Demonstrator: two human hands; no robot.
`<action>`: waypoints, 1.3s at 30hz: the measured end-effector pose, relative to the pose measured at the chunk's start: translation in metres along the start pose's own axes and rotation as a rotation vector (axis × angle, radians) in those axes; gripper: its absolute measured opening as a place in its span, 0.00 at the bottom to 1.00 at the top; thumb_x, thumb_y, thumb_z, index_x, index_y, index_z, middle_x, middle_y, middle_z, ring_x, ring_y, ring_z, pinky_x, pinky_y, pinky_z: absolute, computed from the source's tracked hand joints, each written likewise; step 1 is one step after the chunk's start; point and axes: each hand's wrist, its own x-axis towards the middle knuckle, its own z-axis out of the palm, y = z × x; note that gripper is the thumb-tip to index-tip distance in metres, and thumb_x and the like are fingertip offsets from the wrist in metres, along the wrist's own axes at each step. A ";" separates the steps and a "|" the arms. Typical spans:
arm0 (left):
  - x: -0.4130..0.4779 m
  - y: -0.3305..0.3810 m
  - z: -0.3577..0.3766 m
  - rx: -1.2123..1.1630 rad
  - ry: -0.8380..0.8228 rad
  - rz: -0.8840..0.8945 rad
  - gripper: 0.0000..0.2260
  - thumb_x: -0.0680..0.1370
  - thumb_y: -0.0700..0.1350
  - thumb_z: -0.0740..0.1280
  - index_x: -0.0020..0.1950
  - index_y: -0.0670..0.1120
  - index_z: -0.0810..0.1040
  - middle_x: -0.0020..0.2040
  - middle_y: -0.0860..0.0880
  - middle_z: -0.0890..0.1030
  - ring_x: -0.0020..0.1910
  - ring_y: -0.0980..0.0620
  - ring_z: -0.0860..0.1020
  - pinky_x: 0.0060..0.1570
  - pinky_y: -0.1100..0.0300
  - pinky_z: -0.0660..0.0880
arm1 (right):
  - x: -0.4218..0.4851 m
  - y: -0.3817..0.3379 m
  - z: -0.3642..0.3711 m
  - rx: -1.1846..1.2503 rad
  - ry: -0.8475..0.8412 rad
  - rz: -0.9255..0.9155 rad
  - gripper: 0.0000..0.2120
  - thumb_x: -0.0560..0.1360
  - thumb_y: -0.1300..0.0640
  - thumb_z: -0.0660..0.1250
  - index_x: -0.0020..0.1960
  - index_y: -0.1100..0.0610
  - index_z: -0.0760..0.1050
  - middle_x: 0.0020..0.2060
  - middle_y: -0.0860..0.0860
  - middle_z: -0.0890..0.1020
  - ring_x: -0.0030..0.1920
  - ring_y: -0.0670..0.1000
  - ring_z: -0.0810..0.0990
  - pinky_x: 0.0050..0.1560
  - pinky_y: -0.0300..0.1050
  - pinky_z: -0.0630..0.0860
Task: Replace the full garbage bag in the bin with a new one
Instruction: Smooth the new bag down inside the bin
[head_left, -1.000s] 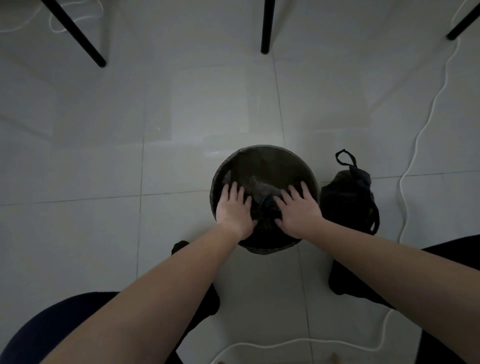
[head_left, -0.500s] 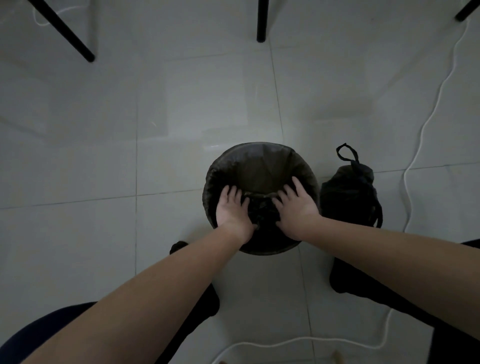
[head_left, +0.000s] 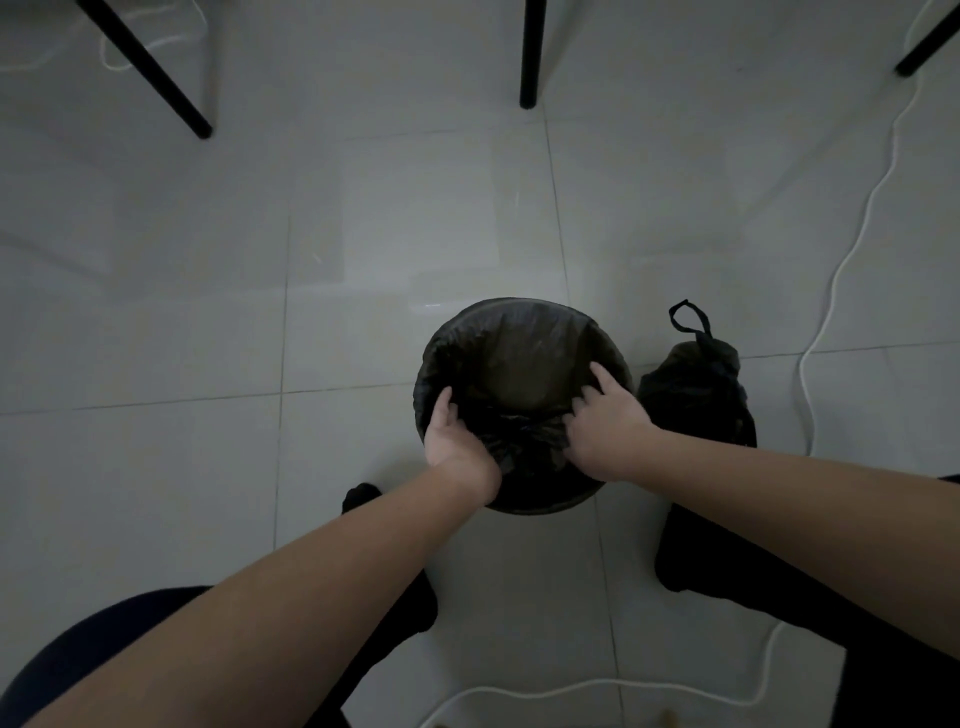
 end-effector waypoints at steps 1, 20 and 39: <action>-0.002 -0.004 0.001 0.065 0.013 -0.027 0.34 0.85 0.65 0.42 0.87 0.50 0.41 0.87 0.46 0.45 0.85 0.41 0.39 0.78 0.38 0.28 | -0.004 0.002 0.001 0.022 -0.093 0.009 0.28 0.85 0.41 0.47 0.81 0.51 0.62 0.78 0.56 0.67 0.80 0.60 0.59 0.78 0.67 0.34; 0.009 -0.015 0.002 0.101 0.111 -0.142 0.29 0.87 0.57 0.46 0.87 0.48 0.48 0.87 0.42 0.47 0.84 0.38 0.37 0.70 0.34 0.21 | 0.021 0.006 0.003 -0.165 -0.119 0.109 0.32 0.84 0.40 0.42 0.84 0.53 0.53 0.83 0.57 0.57 0.83 0.61 0.48 0.76 0.69 0.29; 0.017 0.000 -0.005 -0.009 0.142 -0.055 0.30 0.87 0.57 0.43 0.87 0.46 0.47 0.87 0.42 0.47 0.85 0.39 0.37 0.76 0.36 0.26 | 0.036 -0.010 0.005 0.003 0.028 0.045 0.26 0.82 0.44 0.51 0.76 0.50 0.70 0.73 0.56 0.74 0.74 0.61 0.68 0.77 0.71 0.42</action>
